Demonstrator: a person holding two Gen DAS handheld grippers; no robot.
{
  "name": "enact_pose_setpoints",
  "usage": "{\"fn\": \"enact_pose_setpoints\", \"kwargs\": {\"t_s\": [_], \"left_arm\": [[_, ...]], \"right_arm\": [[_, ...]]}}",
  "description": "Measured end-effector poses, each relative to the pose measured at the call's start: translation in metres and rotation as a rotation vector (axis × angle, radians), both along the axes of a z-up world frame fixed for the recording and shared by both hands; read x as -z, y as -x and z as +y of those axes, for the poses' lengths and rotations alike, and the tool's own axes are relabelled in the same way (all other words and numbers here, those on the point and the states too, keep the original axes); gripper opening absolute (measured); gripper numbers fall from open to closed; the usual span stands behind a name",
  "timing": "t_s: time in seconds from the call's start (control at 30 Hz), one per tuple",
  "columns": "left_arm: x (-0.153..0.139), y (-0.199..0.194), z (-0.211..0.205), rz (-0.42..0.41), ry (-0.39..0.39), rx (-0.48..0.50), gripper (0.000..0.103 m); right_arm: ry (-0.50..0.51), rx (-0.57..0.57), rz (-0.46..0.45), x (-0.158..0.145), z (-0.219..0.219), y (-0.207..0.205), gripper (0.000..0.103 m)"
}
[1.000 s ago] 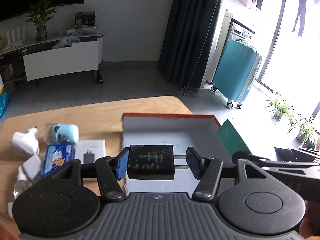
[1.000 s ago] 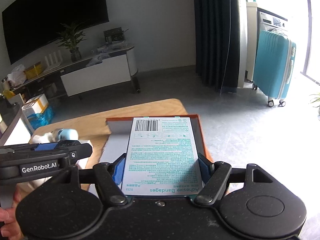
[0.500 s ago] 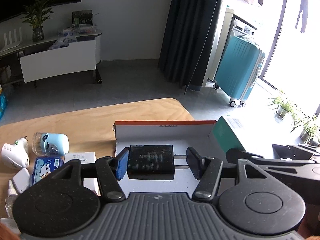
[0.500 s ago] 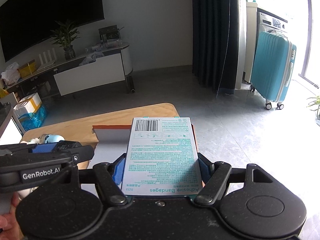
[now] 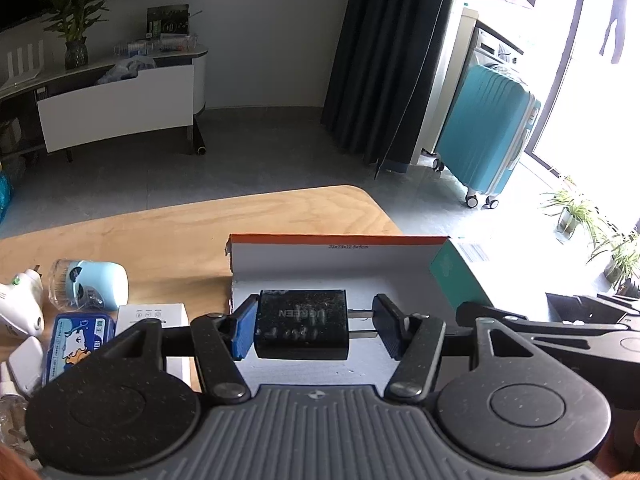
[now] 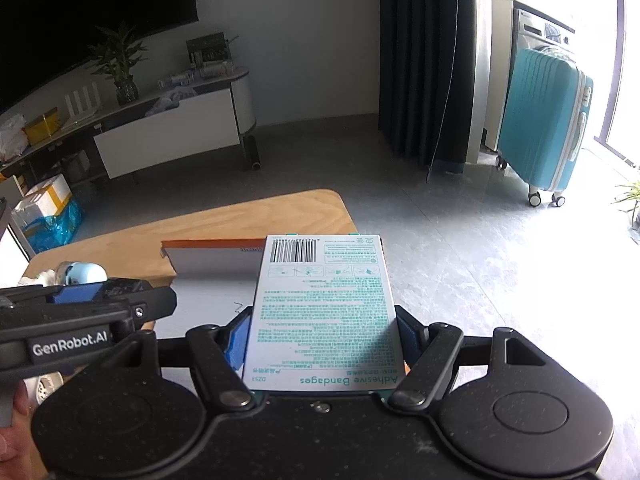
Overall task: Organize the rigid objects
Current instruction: 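Carry the black charger and bandage box with both tools over the white tray, then open the left tool to drop the charger while the right tool releases the box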
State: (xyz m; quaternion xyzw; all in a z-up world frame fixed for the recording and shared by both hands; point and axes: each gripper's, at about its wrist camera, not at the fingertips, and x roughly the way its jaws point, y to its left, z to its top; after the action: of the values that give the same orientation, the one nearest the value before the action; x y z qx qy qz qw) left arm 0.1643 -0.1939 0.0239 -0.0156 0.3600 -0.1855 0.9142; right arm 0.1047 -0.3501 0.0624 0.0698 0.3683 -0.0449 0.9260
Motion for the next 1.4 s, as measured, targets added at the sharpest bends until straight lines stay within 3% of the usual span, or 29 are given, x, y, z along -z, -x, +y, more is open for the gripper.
{"fn": "enact_pose_setpoints", "kwargs": {"t_s": [0.7,1.07,1.2,1.4], "left_arm": [[0.013,-0.016,-0.004,0.038,-0.010,-0.003,0.061],[0.022,-0.022,-0.022,0.080,0.031,0.040,0.061],[0.020,-0.016,-0.030,0.081,0.037,0.065,0.085],[0.010,-0.002,-0.018,0.085,0.021,0.026,0.095]], "right_arm": [[0.037,0.014,0.015,0.018,0.003,-0.024,0.084],[0.018,0.063,-0.093,-0.009,-0.016,0.016,0.088],[0.007,0.074,-0.094,-0.013,-0.017,0.025,0.089],[-0.012,0.061,-0.097,-0.017,-0.008,0.037,0.091]]}}
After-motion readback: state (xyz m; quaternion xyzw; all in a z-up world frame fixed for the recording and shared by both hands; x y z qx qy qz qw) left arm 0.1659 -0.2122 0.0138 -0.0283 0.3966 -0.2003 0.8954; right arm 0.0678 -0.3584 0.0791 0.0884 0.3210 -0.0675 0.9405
